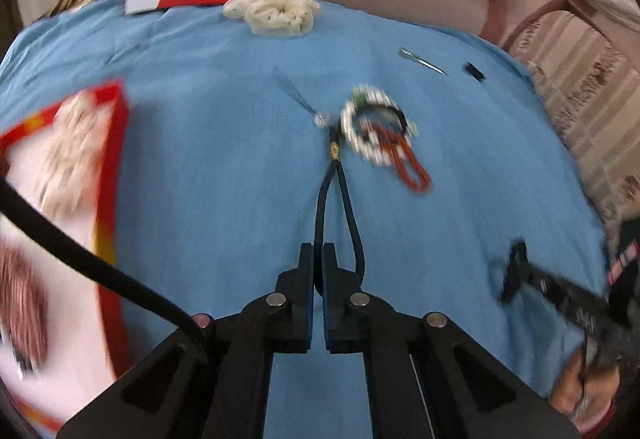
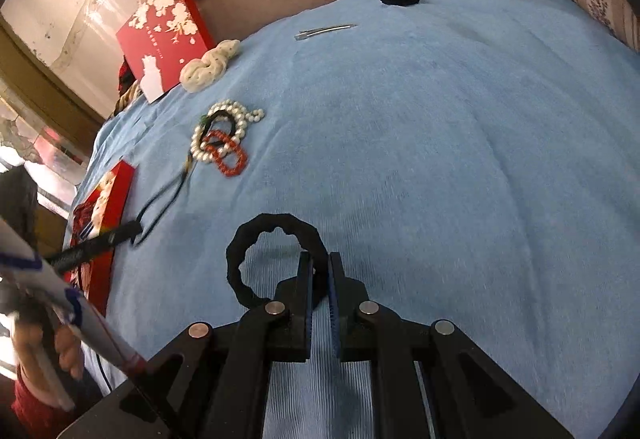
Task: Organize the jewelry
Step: 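Lift the black cord with left tool while right tool holds black hair tie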
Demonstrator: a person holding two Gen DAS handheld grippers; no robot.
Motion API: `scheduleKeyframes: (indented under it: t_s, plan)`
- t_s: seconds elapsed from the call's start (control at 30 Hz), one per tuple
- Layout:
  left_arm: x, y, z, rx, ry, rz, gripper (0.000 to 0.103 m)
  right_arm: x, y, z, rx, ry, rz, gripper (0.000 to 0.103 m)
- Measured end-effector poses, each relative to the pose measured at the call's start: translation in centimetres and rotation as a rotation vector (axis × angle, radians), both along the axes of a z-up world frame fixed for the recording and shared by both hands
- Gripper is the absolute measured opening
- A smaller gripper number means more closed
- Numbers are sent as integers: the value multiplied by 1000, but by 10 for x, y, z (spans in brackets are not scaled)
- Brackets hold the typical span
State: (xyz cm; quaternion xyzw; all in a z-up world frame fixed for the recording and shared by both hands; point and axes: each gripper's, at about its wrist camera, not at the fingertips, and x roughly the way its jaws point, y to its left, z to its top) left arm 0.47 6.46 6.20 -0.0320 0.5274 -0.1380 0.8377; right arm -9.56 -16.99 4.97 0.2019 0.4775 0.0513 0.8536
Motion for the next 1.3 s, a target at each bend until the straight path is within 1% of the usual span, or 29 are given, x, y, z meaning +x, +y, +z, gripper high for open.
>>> scheduleKeyframes:
  t_s: [0.13,0.23,0.27,0.3,0.33,0.37,0.4,0.47,0.57,0.67,0.7,0.8,0.87,0.93,0.97,1.0,1.03,1.07,1.1,1.17,1.3]
  plan:
    - [-47,18,-2,-46,22,17,3,-24,1,4,-17,4,15,8]
    - [-67,27,-6,-75,47,20,4,-38,2,3,-26,19,22,8]
    - [-72,31,-6,-89,52,25,6,-41,3,3,-28,21,24,8]
    - [-75,33,-5,-97,53,25,14,-43,3,3,-31,24,26,8]
    - [-77,34,-2,-102,49,26,20,-45,3,3,-35,26,25,8]
    - [-78,34,1,-105,35,31,32,-46,3,3,-35,27,25,8]
    - [-77,34,4,-104,22,37,39,-47,3,2,-35,28,24,8]
    - [-69,29,10,-103,-2,45,41,-46,3,1,-37,29,18,8]
    - [-52,15,11,-91,-15,31,44,-44,5,-2,-43,31,18,9]
    - [-26,-7,-1,-50,-13,5,44,-41,8,-2,-61,25,23,11]
    - [-15,-16,-8,-27,-6,-4,44,-40,9,-2,-68,24,26,12]
    - [8,-33,-27,11,21,-24,44,-38,14,-2,-97,16,43,15]
    - [14,-41,-28,39,-10,-24,44,-37,17,-3,-123,10,54,16]
    - [19,-48,-29,57,-22,-35,44,-36,21,-3,-153,2,62,16]
    - [20,-49,-29,64,-26,-35,43,-35,23,-4,-168,-2,63,16]
    - [20,-51,-30,85,-34,-31,30,-34,26,-4,-187,-7,64,16]
    - [19,-52,-31,122,-49,-31,20,-34,27,-4,-202,-9,67,16]
    - [19,-52,-31,138,-56,-35,7,-33,30,-3,-217,-11,69,14]
    - [16,-48,-29,126,-54,-38,7,-32,33,-2,-236,-12,73,12]
    - [13,-39,-22,92,-53,-11,7,-31,36,1,-249,-16,78,8]
    - [-4,-9,7,32,-119,34,7,-29,40,13,-219,-37,76,8]
